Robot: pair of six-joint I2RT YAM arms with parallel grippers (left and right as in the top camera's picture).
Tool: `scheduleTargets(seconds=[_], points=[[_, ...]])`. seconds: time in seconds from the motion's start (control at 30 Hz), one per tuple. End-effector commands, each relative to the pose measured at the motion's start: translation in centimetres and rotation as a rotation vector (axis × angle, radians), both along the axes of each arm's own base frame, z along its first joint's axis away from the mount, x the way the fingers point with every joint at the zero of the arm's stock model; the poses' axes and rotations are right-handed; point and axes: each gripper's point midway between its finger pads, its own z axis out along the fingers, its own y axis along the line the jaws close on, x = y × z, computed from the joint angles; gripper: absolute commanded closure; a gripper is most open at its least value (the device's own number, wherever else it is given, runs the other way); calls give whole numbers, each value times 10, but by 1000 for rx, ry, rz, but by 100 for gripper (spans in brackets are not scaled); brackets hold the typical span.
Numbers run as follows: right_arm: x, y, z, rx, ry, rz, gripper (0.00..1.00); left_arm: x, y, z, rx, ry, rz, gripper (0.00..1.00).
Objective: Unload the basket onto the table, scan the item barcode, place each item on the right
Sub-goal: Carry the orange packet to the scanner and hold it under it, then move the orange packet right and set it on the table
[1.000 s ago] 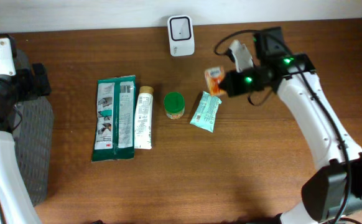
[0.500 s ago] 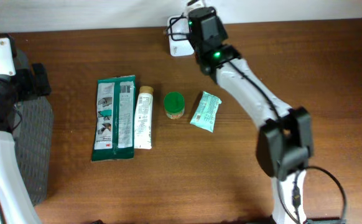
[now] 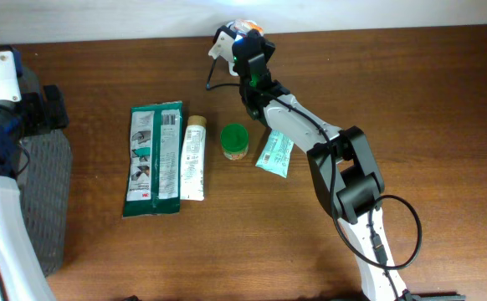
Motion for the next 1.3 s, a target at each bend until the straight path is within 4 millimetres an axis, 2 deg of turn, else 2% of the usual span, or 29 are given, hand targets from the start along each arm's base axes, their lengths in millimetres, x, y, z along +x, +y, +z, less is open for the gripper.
scheduleTargets(seconds=[0.0, 0.33, 0.5, 0.57, 0.63, 0.73, 0.8, 0.87, 0.97, 1.0, 1.07, 1.17, 1.27], points=[[0, 6, 7, -17, -14, 21, 96, 0, 0, 2, 4, -6, -16, 1], [0, 7, 8, 6, -16, 21, 96, 0, 0, 2, 4, -6, -16, 1], [-7, 6, 37, 207, -15, -3, 96, 0, 0, 2, 4, -6, -16, 1], [-16, 5, 58, 308, 6, -6, 96, 0, 0, 2, 4, -6, -16, 1], [-29, 4, 80, 423, 51, 1, 96, 0, 0, 2, 4, -6, -16, 1], [-61, -7, 118, 665, 174, 8, 96, 0, 0, 2, 4, -6, -16, 1], [-87, -30, 142, 829, 260, -44, 96, 0, 0, 2, 4, -6, -16, 1], [-114, -60, 154, 914, 330, -131, 96, 0, 0, 2, 4, -6, -16, 1], [-152, -105, 158, 994, 416, -287, 96, 0, 0, 2, 4, -6, -16, 1], [-168, -126, 157, 1007, 446, -359, 96, 0, 0, 2, 4, -6, -16, 1], [-194, -161, 147, 1020, 502, -499, 96, 0, 0, 2, 4, -6, -16, 1], [-225, -211, 117, 1023, 606, -721, 96, 0, 0, 2, 4, -6, -16, 1], [-242, -234, 87, 1072, 718, -821, 96, 0, 0, 2, 4, -6, -16, 1]])
